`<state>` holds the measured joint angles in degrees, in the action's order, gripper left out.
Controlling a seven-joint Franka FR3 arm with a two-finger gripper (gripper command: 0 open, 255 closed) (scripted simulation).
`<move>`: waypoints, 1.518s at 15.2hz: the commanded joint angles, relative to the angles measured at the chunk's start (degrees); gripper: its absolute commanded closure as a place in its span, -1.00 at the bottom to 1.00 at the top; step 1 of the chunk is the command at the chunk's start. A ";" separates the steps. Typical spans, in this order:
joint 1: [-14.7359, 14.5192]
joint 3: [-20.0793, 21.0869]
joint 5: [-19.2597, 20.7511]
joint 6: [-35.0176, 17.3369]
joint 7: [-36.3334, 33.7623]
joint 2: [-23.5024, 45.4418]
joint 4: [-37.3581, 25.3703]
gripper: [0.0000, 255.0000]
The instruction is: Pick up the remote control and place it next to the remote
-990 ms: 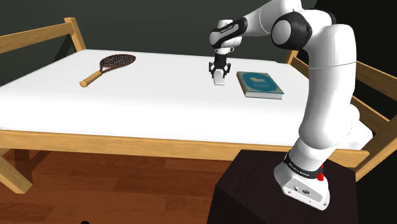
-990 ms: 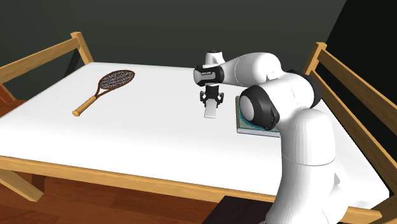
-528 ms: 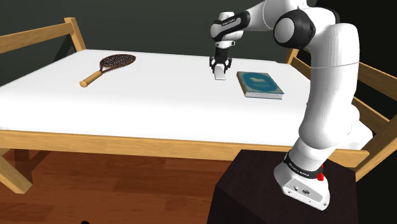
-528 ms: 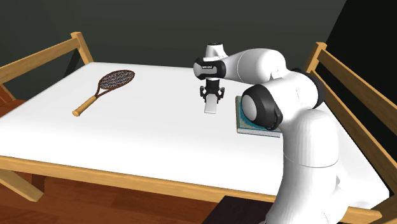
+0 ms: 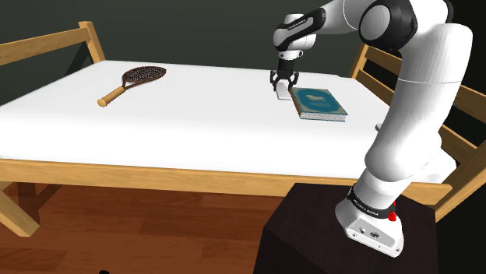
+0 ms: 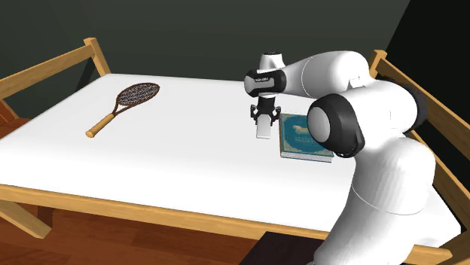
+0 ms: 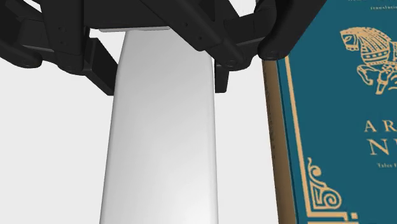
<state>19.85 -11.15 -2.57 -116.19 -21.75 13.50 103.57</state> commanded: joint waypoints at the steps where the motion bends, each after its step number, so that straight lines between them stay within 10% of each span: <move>1: 0.97 -0.87 0.49 -1.15 1.82 -3.33 4.41 1.00; 23: 13.87 -13.87 11.22 -5.30 21.42 -29.96 33.61 1.00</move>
<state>32.83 -24.17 7.84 -121.60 -1.56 -15.28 136.28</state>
